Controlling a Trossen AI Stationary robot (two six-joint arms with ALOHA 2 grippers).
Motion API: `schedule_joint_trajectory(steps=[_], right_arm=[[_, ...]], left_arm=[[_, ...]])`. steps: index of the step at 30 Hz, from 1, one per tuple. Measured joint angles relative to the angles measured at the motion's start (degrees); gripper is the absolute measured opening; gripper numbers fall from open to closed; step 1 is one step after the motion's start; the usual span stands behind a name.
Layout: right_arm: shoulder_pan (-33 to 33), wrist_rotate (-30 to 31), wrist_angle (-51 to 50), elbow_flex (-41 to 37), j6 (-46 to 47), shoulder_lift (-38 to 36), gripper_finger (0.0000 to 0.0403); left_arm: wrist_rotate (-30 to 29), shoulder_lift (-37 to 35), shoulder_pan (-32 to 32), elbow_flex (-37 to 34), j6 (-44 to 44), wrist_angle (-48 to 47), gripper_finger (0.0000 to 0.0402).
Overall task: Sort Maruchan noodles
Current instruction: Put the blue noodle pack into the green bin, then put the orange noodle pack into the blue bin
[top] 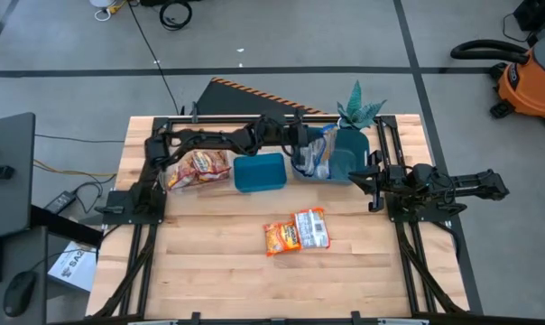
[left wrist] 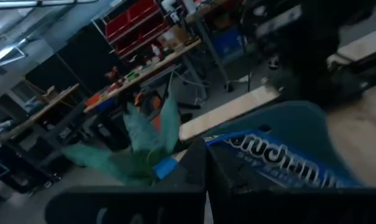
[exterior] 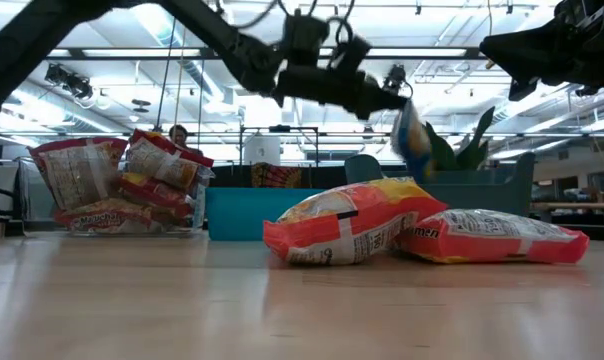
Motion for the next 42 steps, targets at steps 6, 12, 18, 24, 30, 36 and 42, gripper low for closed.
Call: schedule_joint_trajectory(steps=[6,12,18,24,30,36,42], right_arm=[[0.0,0.0,0.1,0.0,0.0,0.0,0.0055],[0.0,0.0,0.1,0.0,0.0,0.0,0.0055],[0.0,0.0,0.1,0.0,0.0,0.0,0.0055],[0.0,0.0,0.1,0.0,0.0,0.0,0.0055],[0.0,0.0,0.1,0.0,0.0,0.0,0.0055],[0.0,0.0,0.0,0.0,0.0,0.0,0.0055],[0.0,0.0,0.0,0.0,0.0,0.0,0.0055]], left_arm=[[1.8,3.6,1.9,0.0,-0.5,0.0,0.0004],[1.5,3.8,0.3,0.0,2.9,-1.7,0.0015],[-3.7,3.8,-1.1,0.0,3.2,-1.8,0.0018],[-7.1,3.8,-2.9,5.3,0.7,-14.4,0.002],[-8.8,3.7,-4.9,13.3,0.1,-29.3,0.0044],[-12.7,3.6,-4.5,18.1,-2.7,-42.5,0.0087],[-13.5,3.6,-2.5,19.3,-4.3,-53.7,0.0105]])
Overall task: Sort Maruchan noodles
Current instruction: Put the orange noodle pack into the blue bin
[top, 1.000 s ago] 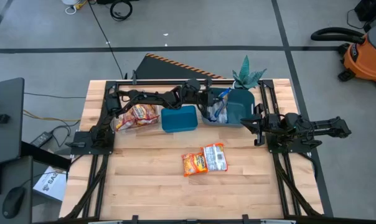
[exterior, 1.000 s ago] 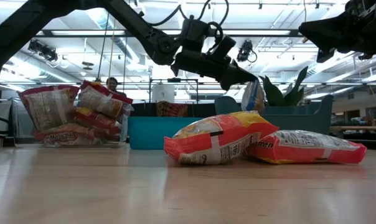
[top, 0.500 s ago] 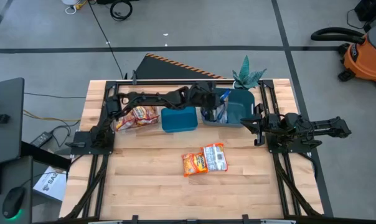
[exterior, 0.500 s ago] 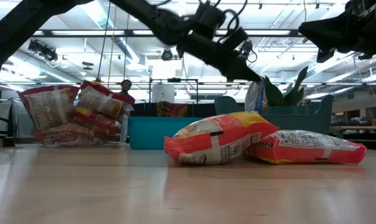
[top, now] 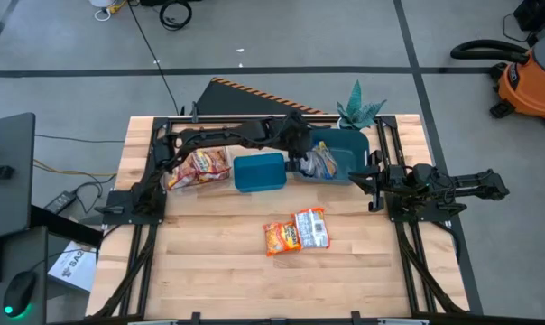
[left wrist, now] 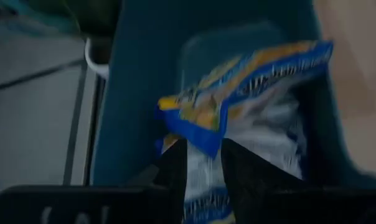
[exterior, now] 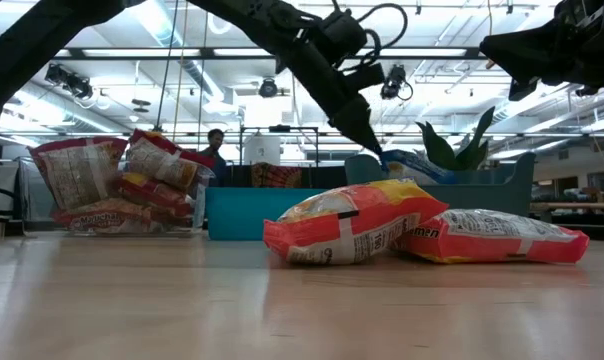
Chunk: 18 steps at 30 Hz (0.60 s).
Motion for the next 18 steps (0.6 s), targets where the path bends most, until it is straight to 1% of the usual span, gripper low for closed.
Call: schedule_joint_trajectory(steps=[5,7,8,10,13,15,16,18], right_arm=[[0.0,0.0,0.0,0.0,0.0,0.0,0.0055],[0.0,0.0,0.0,0.0,0.0,0.0,0.0055],[0.0,0.0,0.0,0.0,0.0,0.0,0.0055],[0.0,0.0,0.0,0.0,0.0,0.0,0.0055],[0.0,0.0,0.0,0.0,0.0,0.0,0.0055],[0.0,0.0,0.0,0.0,0.0,0.0,0.0055],[0.0,0.0,0.0,0.0,0.0,0.0,0.0055],[0.0,0.0,0.0,0.0,0.0,0.0,0.0055]], left_arm=[[0.3,-0.7,0.3,0.0,0.9,-2.7,0.0105],[2.6,-1.4,-0.2,0.0,2.4,-6.4,0.0106],[4.4,-1.7,-0.7,0.0,2.7,-8.1,0.0106],[10.0,-2.3,-1.7,0.0,4.2,-13.6,0.0106],[21.0,-2.6,-3.5,-0.1,6.6,-23.1,0.0106],[27.4,-2.7,-4.9,-0.1,7.1,-26.9,0.0106],[29.5,-2.7,-5.6,-0.1,6.9,-28.5,0.0106],[30.9,-2.7,-7.3,-0.1,5.5,-30.6,0.0106]])
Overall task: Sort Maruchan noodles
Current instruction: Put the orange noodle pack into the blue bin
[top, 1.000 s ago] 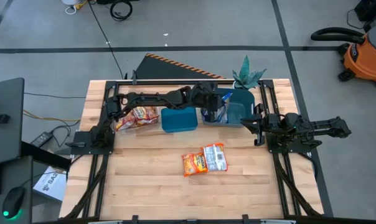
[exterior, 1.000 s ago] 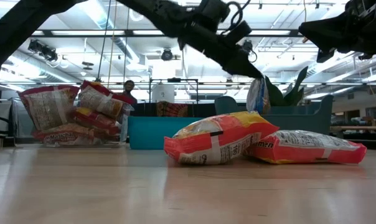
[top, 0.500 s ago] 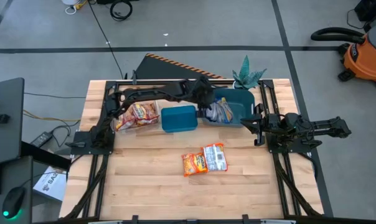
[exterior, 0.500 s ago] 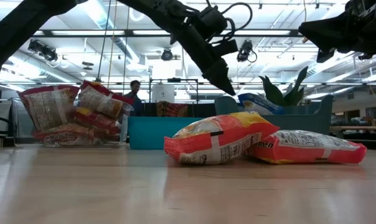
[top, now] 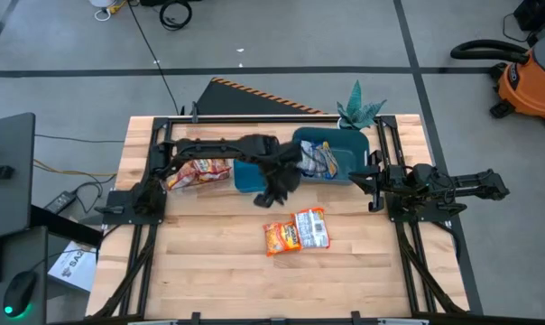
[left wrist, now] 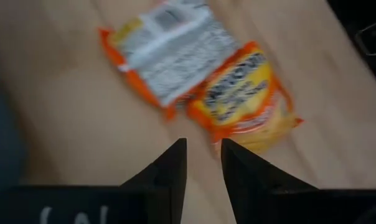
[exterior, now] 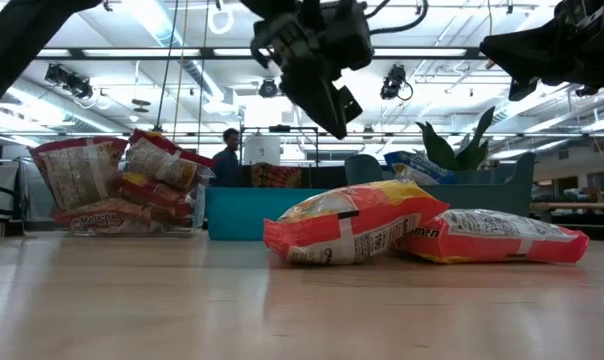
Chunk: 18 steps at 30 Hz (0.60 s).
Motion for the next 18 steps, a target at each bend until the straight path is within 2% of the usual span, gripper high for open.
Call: schedule_joint_trajectory(steps=[5,7,12,18], right_arm=[[0.0,0.0,0.0,0.0,0.0,0.0,0.0055],[0.0,0.0,0.0,0.0,0.0,0.0,0.0055],[0.0,0.0,0.0,0.0,0.0,0.0,0.0055],[0.0,0.0,0.0,0.0,0.0,0.0,0.0055]], left_arm=[[-0.3,0.0,-5.0,0.0,-7.1,-1.9,0.0105],[-2.2,0.0,-7.4,0.0,-10.1,-2.4,0.0105],[-11.5,-0.1,-14.1,-2.7,-16.7,-0.6,0.0105],[-23.8,0.0,-20.0,-8.6,-16.5,6.7,0.0105]])
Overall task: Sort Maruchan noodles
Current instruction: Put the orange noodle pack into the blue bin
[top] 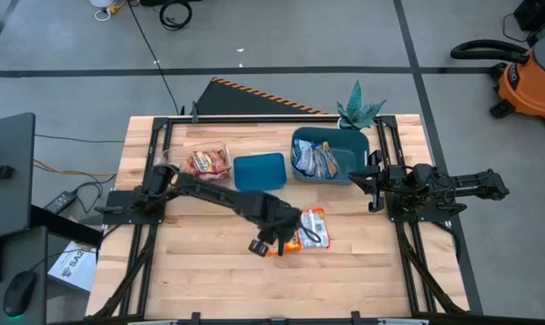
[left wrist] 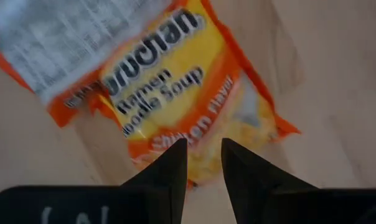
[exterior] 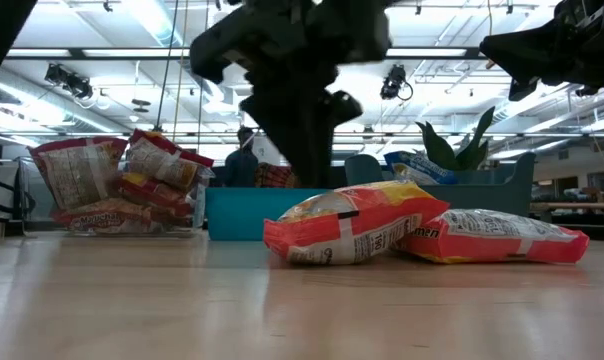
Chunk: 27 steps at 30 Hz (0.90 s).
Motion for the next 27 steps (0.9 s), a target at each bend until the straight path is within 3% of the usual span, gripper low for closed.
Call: schedule_joint_trajectory(steps=[10,20,27], right_arm=[[0.0,0.0,0.0,0.0,0.0,0.0,0.0055],[0.0,0.0,0.0,0.0,0.0,0.0,0.0055],[0.0,0.1,0.0,0.0,0.0,0.1,0.0055]], left_arm=[[-7.8,0.0,-5.5,0.0,-1.8,9.9,0.0112],[-13.4,0.6,-7.0,0.2,-0.4,23.1,0.0209],[-13.7,3.8,-6.7,0.1,0.0,23.5,0.0215]])
